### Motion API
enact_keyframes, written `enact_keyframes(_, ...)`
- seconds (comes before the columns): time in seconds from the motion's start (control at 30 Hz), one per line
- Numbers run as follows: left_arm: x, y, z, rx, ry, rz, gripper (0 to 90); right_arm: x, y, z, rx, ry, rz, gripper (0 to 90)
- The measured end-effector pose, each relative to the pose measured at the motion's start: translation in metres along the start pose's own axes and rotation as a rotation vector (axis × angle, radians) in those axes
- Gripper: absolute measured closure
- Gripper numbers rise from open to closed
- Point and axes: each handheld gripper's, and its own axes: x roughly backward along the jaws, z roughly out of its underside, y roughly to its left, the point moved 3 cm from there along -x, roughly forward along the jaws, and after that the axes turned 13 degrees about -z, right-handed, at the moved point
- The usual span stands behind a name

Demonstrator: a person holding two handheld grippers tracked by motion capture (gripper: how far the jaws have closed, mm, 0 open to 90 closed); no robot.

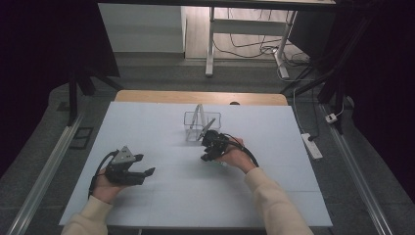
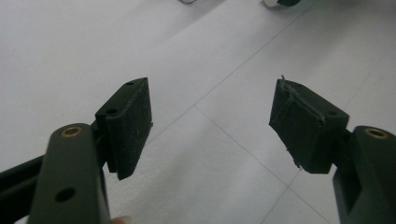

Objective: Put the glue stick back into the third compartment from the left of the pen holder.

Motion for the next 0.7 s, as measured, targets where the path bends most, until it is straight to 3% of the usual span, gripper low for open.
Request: enact_keyframes(0.7, 0.000, 0.000, 0.000, 0.002, -0.002, -0.003, 29.8, 0.053, -0.001, 0.004, -0.028, -0.239, 0.060, 64.7)
